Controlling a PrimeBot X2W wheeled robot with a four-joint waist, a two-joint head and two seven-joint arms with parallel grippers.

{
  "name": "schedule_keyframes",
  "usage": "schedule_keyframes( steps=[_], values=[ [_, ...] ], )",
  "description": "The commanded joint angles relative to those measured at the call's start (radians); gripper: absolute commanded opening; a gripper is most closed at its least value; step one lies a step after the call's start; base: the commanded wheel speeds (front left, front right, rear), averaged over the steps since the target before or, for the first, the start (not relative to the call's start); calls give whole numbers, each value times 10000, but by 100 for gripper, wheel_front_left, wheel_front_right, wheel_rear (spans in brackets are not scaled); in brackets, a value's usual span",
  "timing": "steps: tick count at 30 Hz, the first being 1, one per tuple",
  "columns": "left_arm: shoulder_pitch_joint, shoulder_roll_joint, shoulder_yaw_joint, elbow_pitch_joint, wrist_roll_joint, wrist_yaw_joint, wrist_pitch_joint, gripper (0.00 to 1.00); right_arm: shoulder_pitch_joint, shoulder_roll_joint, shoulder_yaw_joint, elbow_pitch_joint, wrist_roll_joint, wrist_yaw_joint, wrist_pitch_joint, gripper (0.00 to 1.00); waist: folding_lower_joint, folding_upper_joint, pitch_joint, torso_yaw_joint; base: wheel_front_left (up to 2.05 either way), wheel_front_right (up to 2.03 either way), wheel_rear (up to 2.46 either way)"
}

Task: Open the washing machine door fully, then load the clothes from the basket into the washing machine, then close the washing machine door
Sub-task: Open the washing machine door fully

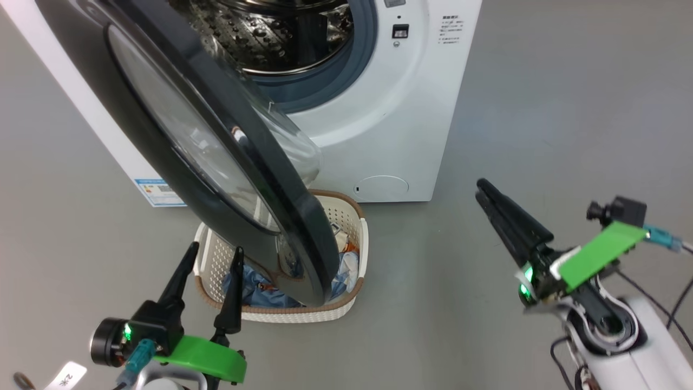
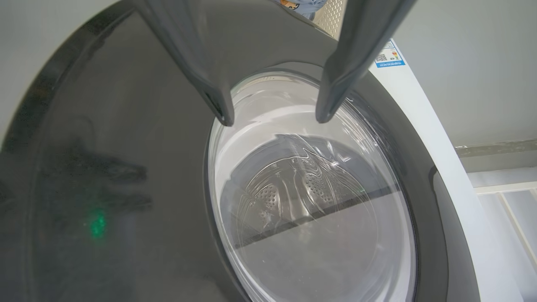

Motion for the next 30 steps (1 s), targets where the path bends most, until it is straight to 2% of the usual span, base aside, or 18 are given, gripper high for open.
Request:
schedule_keyframes(
  steps=[1, 11, 15, 21, 25, 30],
  values=[
    [-7, 177, 340, -192, 113, -51, -80, 100, 303, -23, 102, -509, -234, 33, -201, 100, 0, 0, -28, -69, 0, 0, 0],
    [117, 177, 402, -147, 186, -70, -80, 100, 1964, -55, 33, -1423, -1675, 33, -1830, 100, 0, 0, -146, -341, 0, 0, 0],
    [163, 177, 437, -113, 207, -86, -80, 100, 2301, -294, -30, -1574, -2951, 33, -3045, 100, 0, 0, -248, -398, 0, 0, 0],
    [297, 177, 499, -83, 241, -115, -80, 100, 2610, -890, -291, -1381, -5865, 33, -5259, 100, 0, 0, -435, -455, 0, 0, 0],
    [388, 177, 526, -38, 250, -128, -80, 100, 2720, -1000, -783, -1144, -8250, 33, -5883, 100, 0, 0, -581, -472, 0, 0, 0],
    [504, 177, 518, 0, 223, -135, -80, 100, 2923, -391, -1684, -1226, -11327, 33, -6066, 100, 0, 0, -782, -456, 0, 0, 0]
  ],
)
